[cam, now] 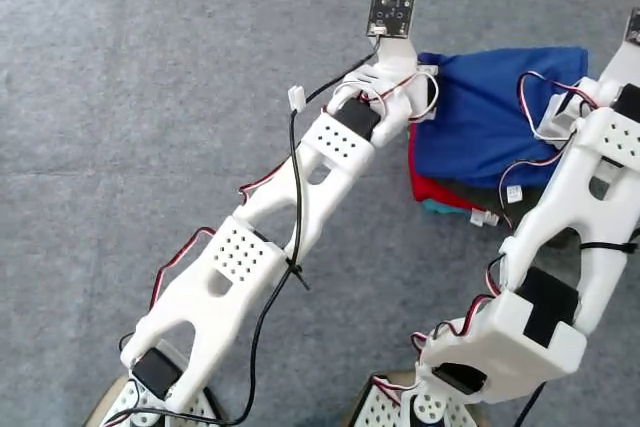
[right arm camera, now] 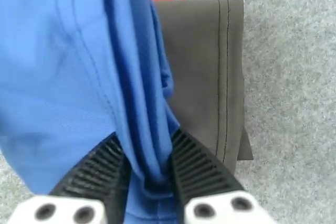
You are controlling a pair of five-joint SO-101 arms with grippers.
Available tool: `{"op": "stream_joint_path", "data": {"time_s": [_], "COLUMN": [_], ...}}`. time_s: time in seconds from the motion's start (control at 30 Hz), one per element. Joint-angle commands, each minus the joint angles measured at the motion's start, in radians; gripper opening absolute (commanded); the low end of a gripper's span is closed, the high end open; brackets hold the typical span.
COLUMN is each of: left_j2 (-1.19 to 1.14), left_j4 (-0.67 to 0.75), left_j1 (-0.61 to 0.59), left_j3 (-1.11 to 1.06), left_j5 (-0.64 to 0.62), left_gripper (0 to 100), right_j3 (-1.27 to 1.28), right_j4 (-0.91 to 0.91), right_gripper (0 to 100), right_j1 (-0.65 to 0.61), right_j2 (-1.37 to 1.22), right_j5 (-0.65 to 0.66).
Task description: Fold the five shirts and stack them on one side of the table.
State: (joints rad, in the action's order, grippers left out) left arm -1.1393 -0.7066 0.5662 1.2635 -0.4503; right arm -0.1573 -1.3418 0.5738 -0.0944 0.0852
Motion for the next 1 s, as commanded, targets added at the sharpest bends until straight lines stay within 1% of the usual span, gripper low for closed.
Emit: {"op": "stream_joint_path", "data": {"time_s": [0.0, 0.1, 0.2, 0.27, 0.3, 0.5, 0.57, 0.63, 0.67, 0.7, 0.77, 0.8, 0.83, 0.87, 0.97], "left_j2": [0.018, 0.018, 0.018, 0.017, 0.017, 0.018, 0.020, 0.041, 0.060, 0.068, 0.077, 0.077, 0.078, 0.086, 0.089], "left_j4": [0.011, -0.043, -0.129, -0.160, -0.169, -0.186, -0.186, -0.198, -0.219, -0.233, -0.267, -0.292, -0.328, -0.377, -0.543], "left_j1": [-0.010, -0.007, -0.008, -0.016, -0.024, -0.047, -0.064, -0.094, -0.117, -0.139, -0.191, -0.220, -0.249, -0.283, -0.398], "left_j3": [0.051, 0.054, 0.124, 0.165, 0.177, 0.188, 0.189, 0.202, 0.213, 0.217, 0.213, 0.211, 0.214, 0.217, 0.263], "left_j5": [-0.005, -0.011, -0.038, -0.064, -0.068, -0.068, -0.063, -0.055, -0.025, 0.035, 0.216, 0.293, 0.347, 0.371, 0.379], "left_gripper": [4, 12, 15, 16, 16, 16, 16, 14, 11, 9, 3, 3, 3, 3, 3], "right_j3": [-0.004, -0.004, -0.004, -0.004, -0.004, -0.004, -0.008, -0.012, -0.016, -0.028, -0.048, -0.058, -0.062, -0.067, -0.067], "right_j4": [0.017, 0.015, 0.012, 0.011, 0.011, 0.011, 0.011, 0.011, 0.009, 0.008, 0.006, 0.006, 0.005, -0.014, -0.071], "right_gripper": [12.6, 30.6, 47.1, 53.7, 54.6, 48.6, 44.0, 35.6, 29.6, 22.6, 7.1, 1.2, 1.9, 4.4, 4.4], "right_j1": [0.051, 0.049, 0.049, 0.048, 0.048, 0.046, 0.044, 0.043, 0.043, 0.038, 0.029, 0.025, 0.015, 0.003, -0.051], "right_j2": [0.042, 0.042, 0.042, 0.042, 0.042, 0.042, 0.044, 0.051, 0.051, 0.051, 0.051, 0.051, 0.053, 0.056, 0.077], "right_j5": [0.006, 0.005, 0.006, 0.006, 0.006, 0.006, 0.005, 0.005, 0.005, 0.005, 0.005, 0.005, 0.005, 0.005, 0.005]}}
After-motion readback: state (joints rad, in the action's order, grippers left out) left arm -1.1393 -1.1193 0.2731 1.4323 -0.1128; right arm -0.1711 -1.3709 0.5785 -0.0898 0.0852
